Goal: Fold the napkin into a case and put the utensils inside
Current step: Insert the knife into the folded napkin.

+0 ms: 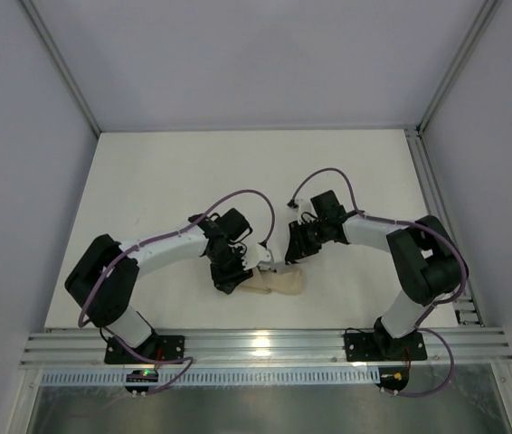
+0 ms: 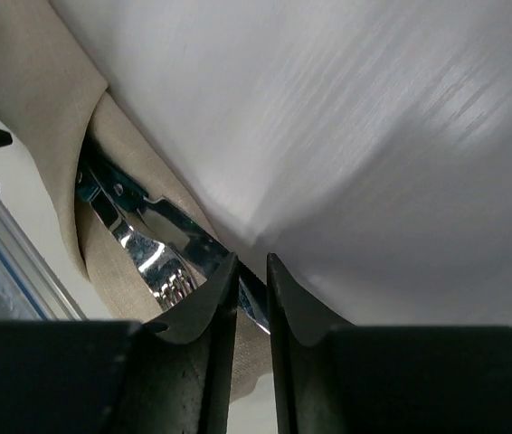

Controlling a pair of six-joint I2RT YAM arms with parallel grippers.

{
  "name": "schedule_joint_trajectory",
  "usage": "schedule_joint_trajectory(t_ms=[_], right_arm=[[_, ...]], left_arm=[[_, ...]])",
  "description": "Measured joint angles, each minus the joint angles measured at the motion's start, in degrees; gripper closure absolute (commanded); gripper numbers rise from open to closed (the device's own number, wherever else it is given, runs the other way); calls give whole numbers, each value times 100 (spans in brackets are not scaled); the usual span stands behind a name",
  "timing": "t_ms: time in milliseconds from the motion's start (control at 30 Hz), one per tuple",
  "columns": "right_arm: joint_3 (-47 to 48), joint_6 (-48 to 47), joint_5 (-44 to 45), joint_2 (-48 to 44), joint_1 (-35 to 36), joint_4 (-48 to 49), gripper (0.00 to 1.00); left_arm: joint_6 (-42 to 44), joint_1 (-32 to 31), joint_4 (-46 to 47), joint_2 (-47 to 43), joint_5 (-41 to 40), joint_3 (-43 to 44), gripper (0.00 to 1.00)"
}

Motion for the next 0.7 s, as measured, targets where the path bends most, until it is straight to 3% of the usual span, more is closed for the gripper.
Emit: schedule_joint_trajectory(t_ms=[333, 500, 700], right_arm=[[-313, -26, 168, -1329, 144, -466, 80], [-313, 11, 546, -1928, 278, -754, 59], [-492, 160, 901, -2212, 289, -951, 52]], left_arm=[[9, 2, 105, 205, 2, -120, 63], [33, 46, 46, 184, 125, -105, 61], [-9, 597, -52, -63, 278, 83, 57]])
